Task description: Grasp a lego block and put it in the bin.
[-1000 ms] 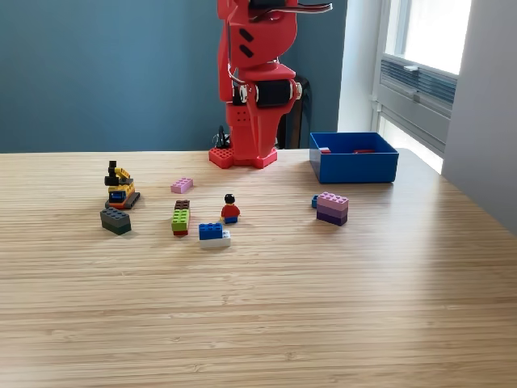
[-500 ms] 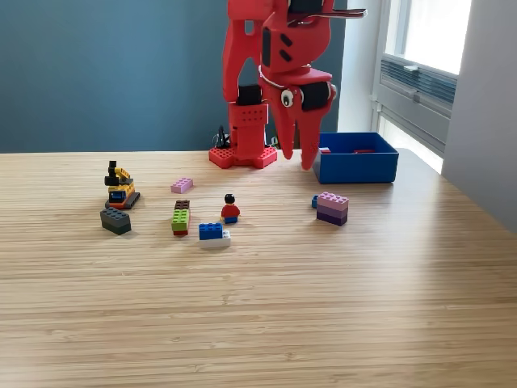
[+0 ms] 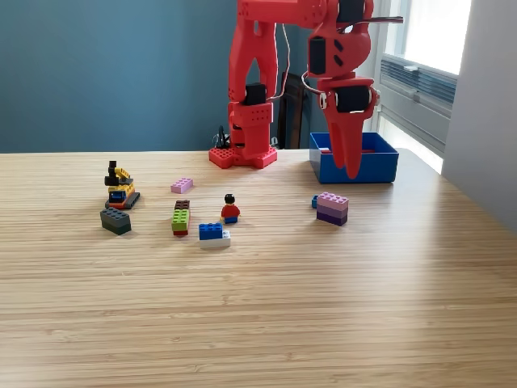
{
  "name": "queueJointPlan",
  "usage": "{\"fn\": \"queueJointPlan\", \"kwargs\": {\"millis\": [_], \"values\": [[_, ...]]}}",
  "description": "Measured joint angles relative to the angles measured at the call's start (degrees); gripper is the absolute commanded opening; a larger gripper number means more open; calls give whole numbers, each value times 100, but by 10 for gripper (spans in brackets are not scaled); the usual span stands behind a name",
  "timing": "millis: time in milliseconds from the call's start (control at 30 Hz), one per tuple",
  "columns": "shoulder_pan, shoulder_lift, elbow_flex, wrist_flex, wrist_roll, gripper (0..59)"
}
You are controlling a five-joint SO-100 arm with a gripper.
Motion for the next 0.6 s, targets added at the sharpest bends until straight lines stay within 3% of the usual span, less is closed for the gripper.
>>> {"fn": "queueJointPlan", "kwargs": {"millis": [233, 367, 600], "values": [[35, -26, 185, -70, 413, 184], [105, -53, 536, -413, 650, 188], [193, -826, 615, -642, 853, 199]]}}
